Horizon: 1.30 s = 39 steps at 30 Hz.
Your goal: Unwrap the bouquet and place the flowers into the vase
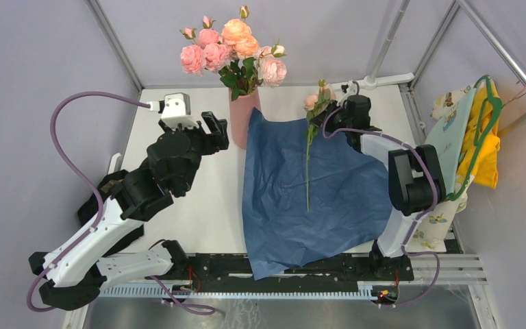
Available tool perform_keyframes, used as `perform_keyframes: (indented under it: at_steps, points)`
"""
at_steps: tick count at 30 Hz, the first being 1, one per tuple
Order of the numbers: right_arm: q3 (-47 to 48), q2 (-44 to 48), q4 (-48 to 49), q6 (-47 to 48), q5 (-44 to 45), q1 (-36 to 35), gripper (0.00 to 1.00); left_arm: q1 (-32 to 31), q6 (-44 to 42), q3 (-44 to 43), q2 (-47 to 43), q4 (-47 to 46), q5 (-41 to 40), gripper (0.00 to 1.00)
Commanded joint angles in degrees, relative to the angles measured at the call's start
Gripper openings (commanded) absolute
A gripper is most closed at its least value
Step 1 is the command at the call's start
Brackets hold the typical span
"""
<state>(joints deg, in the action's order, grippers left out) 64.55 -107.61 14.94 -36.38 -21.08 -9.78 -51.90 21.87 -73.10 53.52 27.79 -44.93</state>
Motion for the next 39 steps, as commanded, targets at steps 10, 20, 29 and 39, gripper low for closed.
perform_keyframes:
  at_steps: [10, 20, 29, 39]
  points:
    - [-0.55, 26.85, 12.84, -0.41, -6.51, -3.65, 0.00, -0.20, 2.74, -0.72, -2.27, -0.38, -1.70, 0.79]
    - [9.01, 35.89, 19.29, 13.56, -6.24, -17.44, 0.00, -0.31, 3.71, -1.26, -3.03, 1.00, -3.48, 0.79]
    - [18.66, 31.96, 20.11, 20.80, -9.26, -24.98, 0.00, -0.25, 5.80, -0.66, -5.64, 2.80, -8.34, 0.79]
    - [31.50, 21.08, 27.12, 21.73, -10.56, -28.04, 0.00, -0.26, 7.40, -0.77, -7.65, 5.34, -11.18, 0.79]
